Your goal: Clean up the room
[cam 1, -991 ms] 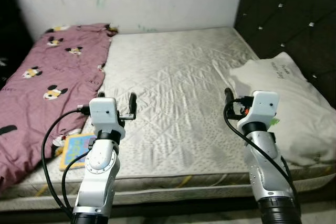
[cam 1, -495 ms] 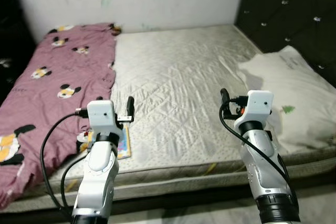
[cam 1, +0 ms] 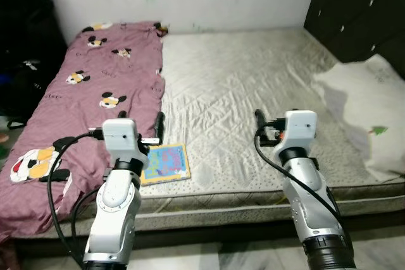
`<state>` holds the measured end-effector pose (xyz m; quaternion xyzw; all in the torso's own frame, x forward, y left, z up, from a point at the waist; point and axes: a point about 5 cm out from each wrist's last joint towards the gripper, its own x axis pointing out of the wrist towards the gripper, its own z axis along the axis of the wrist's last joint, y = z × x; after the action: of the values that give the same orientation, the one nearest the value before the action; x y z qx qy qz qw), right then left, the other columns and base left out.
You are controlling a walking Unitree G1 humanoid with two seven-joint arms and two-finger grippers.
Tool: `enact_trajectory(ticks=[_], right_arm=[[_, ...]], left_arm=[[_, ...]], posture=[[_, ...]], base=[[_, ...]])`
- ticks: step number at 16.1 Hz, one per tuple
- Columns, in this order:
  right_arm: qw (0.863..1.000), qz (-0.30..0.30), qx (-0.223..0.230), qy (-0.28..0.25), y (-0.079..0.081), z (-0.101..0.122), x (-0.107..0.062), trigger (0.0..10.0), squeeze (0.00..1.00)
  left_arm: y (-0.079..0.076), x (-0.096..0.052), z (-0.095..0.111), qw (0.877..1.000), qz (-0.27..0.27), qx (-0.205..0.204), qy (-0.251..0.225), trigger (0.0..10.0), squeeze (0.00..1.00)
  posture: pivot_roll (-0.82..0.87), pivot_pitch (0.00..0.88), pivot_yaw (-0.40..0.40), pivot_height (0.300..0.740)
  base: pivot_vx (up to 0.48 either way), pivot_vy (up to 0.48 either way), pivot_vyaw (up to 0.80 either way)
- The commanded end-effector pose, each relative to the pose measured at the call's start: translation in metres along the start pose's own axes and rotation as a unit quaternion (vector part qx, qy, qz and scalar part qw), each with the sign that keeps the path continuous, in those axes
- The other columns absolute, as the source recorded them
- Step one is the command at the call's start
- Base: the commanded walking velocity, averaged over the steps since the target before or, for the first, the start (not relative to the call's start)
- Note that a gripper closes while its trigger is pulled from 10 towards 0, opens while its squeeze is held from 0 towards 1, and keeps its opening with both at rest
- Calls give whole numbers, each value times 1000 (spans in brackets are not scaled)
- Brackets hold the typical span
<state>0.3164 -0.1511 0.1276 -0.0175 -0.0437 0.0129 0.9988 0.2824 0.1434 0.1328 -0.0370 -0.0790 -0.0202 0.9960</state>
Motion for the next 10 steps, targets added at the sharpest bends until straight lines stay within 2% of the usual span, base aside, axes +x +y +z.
enact_trajectory(ticks=[1,10], right_arm=[[1000,6,-3,-7,2,3,2,10000,0],[1000,4,-4,-7,2,2,3,10000,0]], left_arm=[[2,2,5,1000,2,-2,-12,10000,0],[1,3,5,1000,-7,-8,-10,10000,0]], posture=[[-82,0,42,740],[-82,0,45,740]], base=[[349,0,0],[368,0,0]])
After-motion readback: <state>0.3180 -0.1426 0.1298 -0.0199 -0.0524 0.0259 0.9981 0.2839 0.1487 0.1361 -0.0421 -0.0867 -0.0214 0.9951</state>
